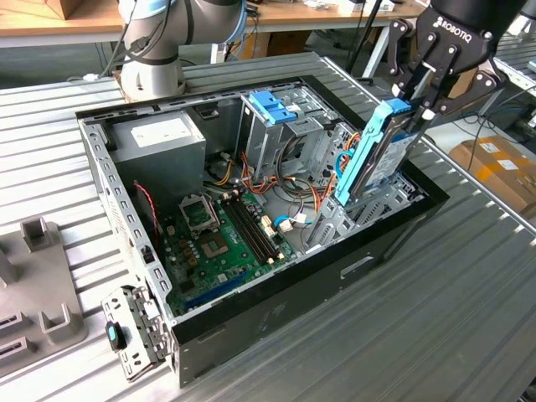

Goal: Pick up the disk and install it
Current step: 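Insert the disk into the insertion slot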

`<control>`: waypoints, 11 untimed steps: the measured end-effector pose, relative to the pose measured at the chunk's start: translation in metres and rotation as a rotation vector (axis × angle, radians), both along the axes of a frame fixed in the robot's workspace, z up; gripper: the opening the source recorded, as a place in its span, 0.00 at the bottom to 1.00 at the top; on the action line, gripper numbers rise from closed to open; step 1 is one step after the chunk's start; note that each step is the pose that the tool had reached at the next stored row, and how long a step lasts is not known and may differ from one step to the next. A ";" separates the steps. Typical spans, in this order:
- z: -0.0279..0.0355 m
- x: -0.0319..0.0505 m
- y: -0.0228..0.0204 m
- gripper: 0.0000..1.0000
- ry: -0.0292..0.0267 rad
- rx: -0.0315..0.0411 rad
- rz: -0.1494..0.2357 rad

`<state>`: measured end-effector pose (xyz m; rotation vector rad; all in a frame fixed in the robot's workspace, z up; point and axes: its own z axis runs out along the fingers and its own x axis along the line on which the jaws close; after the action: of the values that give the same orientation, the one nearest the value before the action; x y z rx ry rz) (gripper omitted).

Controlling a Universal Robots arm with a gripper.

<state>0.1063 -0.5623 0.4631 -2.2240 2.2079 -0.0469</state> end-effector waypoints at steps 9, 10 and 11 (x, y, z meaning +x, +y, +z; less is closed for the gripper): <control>-0.0024 0.0000 0.0028 0.35 0.0000 0.0000 0.000; -0.0028 0.0000 0.0028 0.35 0.0000 0.0001 0.000; -0.0033 0.0000 0.0029 0.35 0.0000 0.0001 0.000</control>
<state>0.1063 -0.5594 0.4598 -2.2239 2.2078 -0.0468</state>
